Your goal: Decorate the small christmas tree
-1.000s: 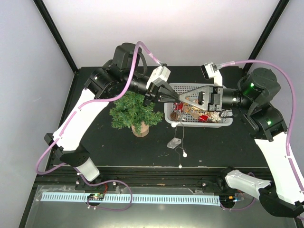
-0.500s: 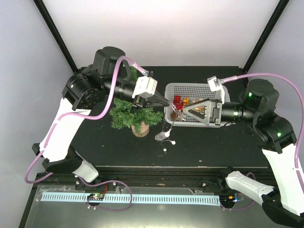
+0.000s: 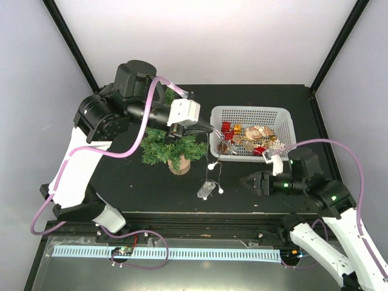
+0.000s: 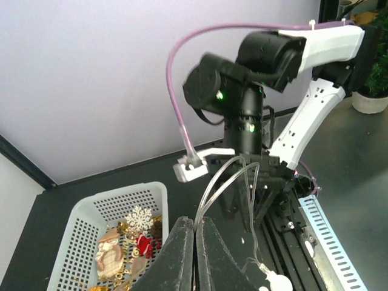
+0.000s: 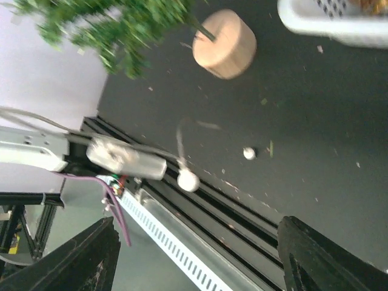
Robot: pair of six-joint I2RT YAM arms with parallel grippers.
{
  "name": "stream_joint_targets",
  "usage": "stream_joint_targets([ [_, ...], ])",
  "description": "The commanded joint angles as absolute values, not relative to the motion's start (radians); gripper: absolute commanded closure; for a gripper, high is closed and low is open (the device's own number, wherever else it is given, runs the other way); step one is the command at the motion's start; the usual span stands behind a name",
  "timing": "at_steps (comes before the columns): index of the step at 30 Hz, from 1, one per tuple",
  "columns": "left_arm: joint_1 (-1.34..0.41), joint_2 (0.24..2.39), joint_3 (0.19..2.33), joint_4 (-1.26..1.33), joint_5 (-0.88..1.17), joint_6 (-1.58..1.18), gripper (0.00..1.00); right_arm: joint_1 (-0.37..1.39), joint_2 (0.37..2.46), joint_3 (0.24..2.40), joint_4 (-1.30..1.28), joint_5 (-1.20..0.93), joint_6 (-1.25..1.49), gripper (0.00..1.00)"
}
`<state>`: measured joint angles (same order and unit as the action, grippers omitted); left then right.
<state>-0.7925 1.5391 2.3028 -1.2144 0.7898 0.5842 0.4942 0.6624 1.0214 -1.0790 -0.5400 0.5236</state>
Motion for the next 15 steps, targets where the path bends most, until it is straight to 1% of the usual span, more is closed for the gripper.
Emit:
stream_joint_targets([
  [1,-0.796,1.519,2.335,-1.218,0.761,0.584,0.98,0.501,0.554,0.843,-1.043,-0.526,0.543,0.28],
  [5,-0.796,1.519,2.34,-1.215,0.761,0.578,0.99,0.506,0.477,0.721,-1.013,-0.516,0.562,0.28],
  [11,-0.796,1.526,2.354,-1.214,0.743,0.577,0.98,0.509,0.435,0.663,-0.975,-0.464,0.55,0.28],
  [15,-0.797,1.533,2.359,-1.212,0.729,0.577,0.98,0.547,0.459,0.636,-0.944,-0.343,0.529,0.3],
])
